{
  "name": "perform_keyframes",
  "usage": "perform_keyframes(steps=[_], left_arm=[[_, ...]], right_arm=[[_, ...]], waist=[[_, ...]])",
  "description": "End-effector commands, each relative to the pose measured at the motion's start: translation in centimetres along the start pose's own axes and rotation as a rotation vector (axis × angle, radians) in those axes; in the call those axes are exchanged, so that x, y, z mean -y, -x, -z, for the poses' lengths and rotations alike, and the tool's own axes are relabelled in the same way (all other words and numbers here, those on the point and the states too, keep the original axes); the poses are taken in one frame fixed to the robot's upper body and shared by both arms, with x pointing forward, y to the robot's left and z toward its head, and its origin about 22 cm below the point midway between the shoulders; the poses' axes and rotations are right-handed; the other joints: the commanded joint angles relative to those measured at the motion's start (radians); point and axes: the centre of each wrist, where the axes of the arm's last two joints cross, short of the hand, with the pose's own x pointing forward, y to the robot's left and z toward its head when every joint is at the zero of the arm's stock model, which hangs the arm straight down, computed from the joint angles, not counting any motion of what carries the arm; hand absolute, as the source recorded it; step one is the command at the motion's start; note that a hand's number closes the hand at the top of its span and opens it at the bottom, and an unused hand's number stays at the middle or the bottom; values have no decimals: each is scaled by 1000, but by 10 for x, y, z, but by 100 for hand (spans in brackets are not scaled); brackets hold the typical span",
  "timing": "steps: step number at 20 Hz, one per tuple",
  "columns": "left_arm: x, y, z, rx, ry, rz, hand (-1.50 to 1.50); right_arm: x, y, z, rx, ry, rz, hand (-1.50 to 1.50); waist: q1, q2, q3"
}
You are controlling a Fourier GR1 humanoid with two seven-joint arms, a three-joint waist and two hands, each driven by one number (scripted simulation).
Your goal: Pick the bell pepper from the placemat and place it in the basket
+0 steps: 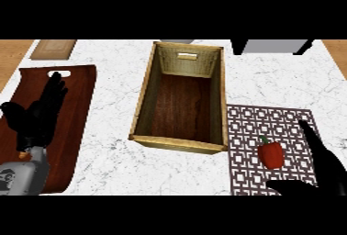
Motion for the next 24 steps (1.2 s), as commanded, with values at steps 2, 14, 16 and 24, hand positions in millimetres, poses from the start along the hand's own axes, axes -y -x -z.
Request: perform_keyframes(steps=[2, 14, 16, 24], left_arm=[[-13, -3, -19, 2, 13, -5, 0], [-1, 2, -11, 9, 10, -8, 0], [7, 0, 3, 14, -5, 12, 0], [-11, -12, -2, 7, 0, 7, 0]], right_arm=[[0, -11, -5, -9, -8, -22, -150], [-26, 9, 10, -67, -5, -73, -150], [-48, 23, 27, -61, -24, -86, -150], [-33, 20, 46, -62, -42, -106, -150]], waist=[[2, -1, 0], [1, 0, 0], [0, 1, 0], [2, 0, 0]])
